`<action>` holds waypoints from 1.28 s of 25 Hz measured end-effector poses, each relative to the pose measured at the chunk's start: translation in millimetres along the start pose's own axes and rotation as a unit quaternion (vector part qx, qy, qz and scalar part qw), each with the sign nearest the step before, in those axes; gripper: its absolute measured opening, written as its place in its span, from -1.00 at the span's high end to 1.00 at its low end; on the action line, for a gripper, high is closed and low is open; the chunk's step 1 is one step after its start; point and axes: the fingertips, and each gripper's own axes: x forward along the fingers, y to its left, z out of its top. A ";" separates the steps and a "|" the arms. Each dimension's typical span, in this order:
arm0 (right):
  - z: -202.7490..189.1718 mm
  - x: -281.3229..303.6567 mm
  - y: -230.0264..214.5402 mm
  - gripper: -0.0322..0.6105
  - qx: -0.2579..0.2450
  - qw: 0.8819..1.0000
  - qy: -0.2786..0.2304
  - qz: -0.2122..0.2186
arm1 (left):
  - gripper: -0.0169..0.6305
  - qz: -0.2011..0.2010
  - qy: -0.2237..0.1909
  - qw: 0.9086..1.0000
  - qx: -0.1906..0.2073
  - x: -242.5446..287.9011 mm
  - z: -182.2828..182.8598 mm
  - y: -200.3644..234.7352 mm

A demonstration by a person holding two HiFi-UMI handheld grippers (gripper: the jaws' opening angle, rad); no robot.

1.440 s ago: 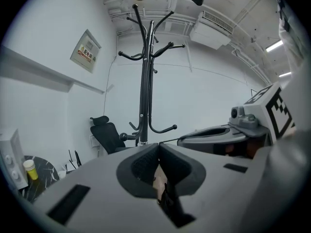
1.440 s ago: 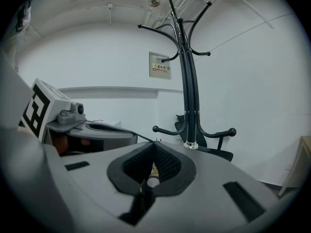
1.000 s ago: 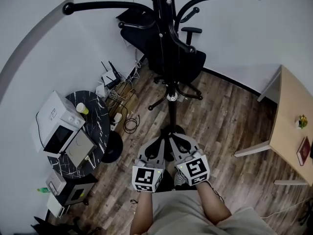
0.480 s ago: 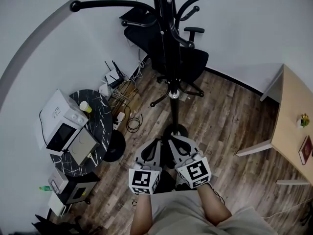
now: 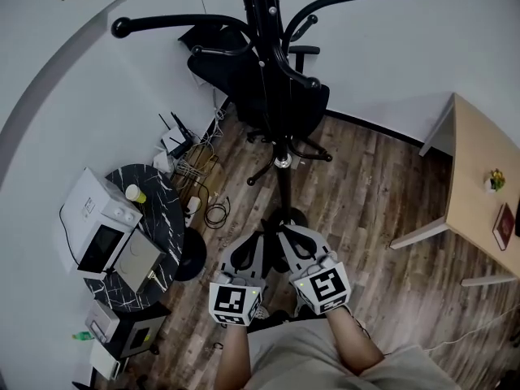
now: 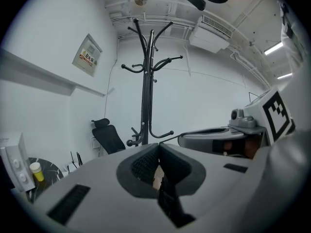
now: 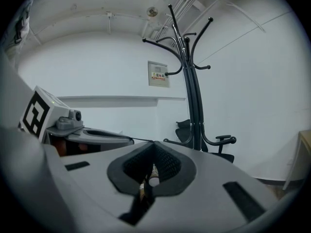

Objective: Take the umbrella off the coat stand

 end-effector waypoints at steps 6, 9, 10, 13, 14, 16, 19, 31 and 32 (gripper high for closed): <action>2.9 5.8 7.7 0.88 -0.004 0.999 0.016 -0.027 | 0.88 -0.036 0.007 0.999 0.003 -2.7 5.4 9.1; 2.9 5.4 11.6 0.88 0.011 0.999 0.011 -0.032 | 0.88 -0.053 0.005 0.999 0.005 -5.2 5.1 10.1; 3.7 4.4 12.7 0.88 0.021 0.999 0.007 -0.034 | 0.88 -0.060 0.003 0.998 0.006 -6.1 5.3 9.2; 5.9 3.4 16.2 0.88 0.029 0.999 0.000 -0.043 | 0.88 -0.076 0.001 0.997 0.008 -8.3 6.6 8.1; 6.3 3.6 18.2 0.88 0.029 0.999 0.000 -0.046 | 0.88 -0.081 0.002 0.997 0.009 -9.7 7.0 9.0; 6.9 3.1 23.6 0.88 0.032 0.998 -0.003 -0.052 | 0.88 -0.087 0.003 0.996 0.011 -14.7 6.8 11.5; 9.4 2.5 32.2 0.88 0.029 0.998 -0.013 -0.059 | 0.88 -0.089 -0.002 0.996 0.014 -22.0 8.3 15.5; 7.5 -1.6 55.3 0.88 0.019 0.998 0.004 -0.062 | 0.88 -0.099 -0.010 0.995 0.001 -39.6 6.0 21.4; 7.2 -2.4 56.4 0.88 0.020 0.998 0.005 -0.061 | 0.88 -0.100 -0.010 0.995 -0.001 -40.1 5.8 21.1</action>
